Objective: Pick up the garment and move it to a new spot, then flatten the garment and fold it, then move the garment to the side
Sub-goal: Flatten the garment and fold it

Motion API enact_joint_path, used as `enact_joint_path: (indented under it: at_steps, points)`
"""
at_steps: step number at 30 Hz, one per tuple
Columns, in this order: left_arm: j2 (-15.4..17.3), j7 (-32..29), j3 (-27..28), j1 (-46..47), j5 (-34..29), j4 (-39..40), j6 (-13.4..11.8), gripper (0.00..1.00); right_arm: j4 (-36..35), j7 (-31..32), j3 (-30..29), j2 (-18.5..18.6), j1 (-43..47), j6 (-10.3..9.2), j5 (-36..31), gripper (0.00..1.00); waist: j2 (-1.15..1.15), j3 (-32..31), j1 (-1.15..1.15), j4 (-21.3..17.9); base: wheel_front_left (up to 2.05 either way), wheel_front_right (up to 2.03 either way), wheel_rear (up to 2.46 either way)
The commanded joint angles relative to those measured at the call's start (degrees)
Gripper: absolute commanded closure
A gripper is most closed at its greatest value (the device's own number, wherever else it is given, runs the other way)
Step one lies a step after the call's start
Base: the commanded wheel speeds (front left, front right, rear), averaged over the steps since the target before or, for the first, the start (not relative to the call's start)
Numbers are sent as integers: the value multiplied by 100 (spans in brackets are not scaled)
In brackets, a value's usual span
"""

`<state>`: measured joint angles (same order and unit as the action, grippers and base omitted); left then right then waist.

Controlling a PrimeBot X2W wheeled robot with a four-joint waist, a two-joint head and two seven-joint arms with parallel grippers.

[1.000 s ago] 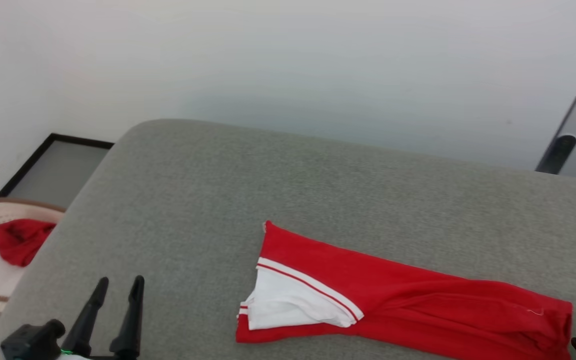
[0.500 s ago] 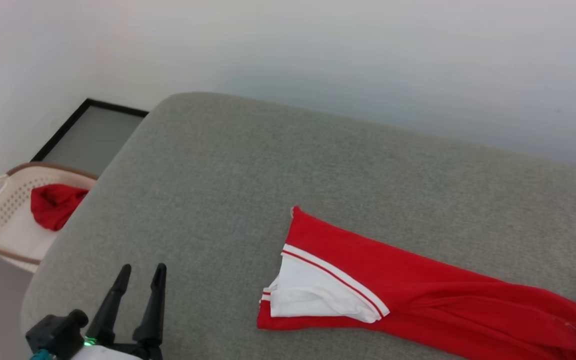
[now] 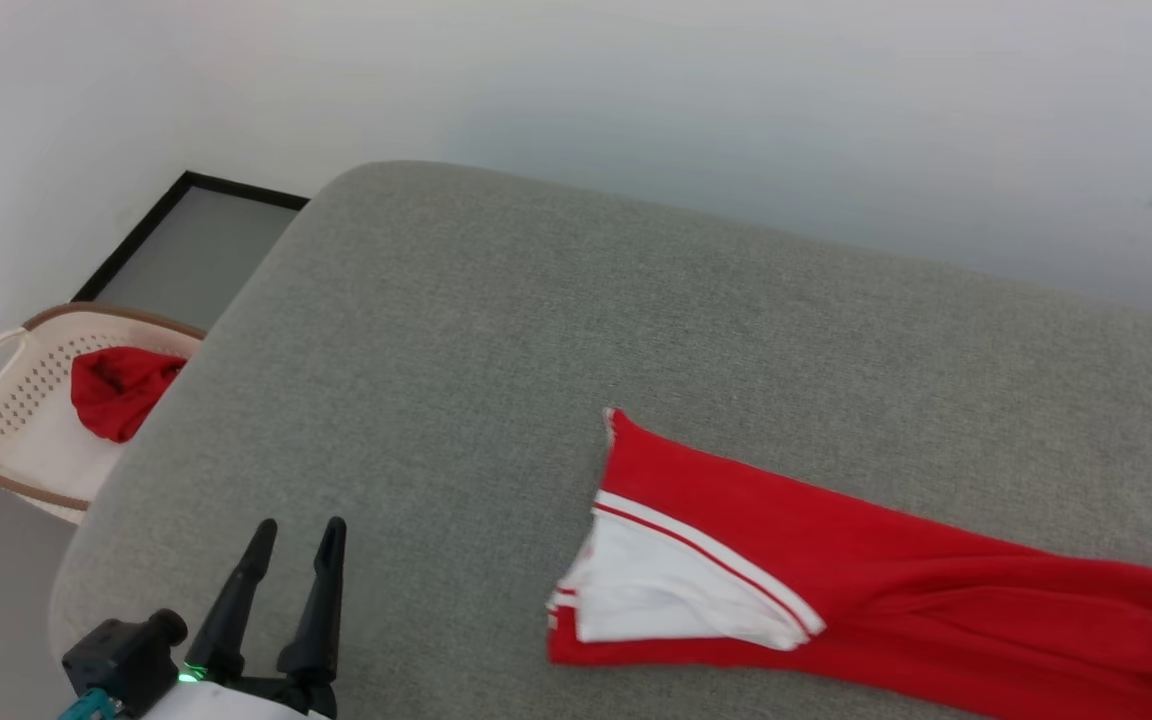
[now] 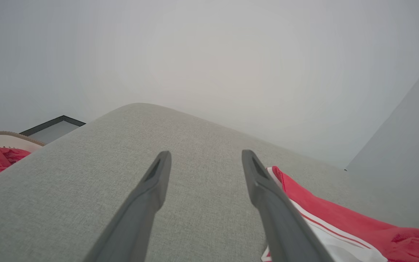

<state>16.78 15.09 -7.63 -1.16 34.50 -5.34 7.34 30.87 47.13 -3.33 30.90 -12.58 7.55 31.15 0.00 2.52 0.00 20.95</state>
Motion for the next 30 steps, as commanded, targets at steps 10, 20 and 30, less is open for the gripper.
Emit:
enact_joint_path:
  at_steps: [10, 20, 30]
  points:
    - [15, 6, -49, 81, 75, -63, 20, 0, 235, -290, -394, 543, -244, -10, -164, 100, 0, 55, 0, -189, 0, 0, 0]
    - [83, 7, -91, -56, 221, -173, 19, 0, -1356, 254, 89, 259, -84, -9, 1001, 100, 0, -214, 0, -417, 0, 0, 0]
    - [67, 7, -350, 11, 345, -306, 19, 0, -2750, 647, 911, -284, -42, -9, 1265, 100, 0, -404, 0, -284, 0, 0, 0]
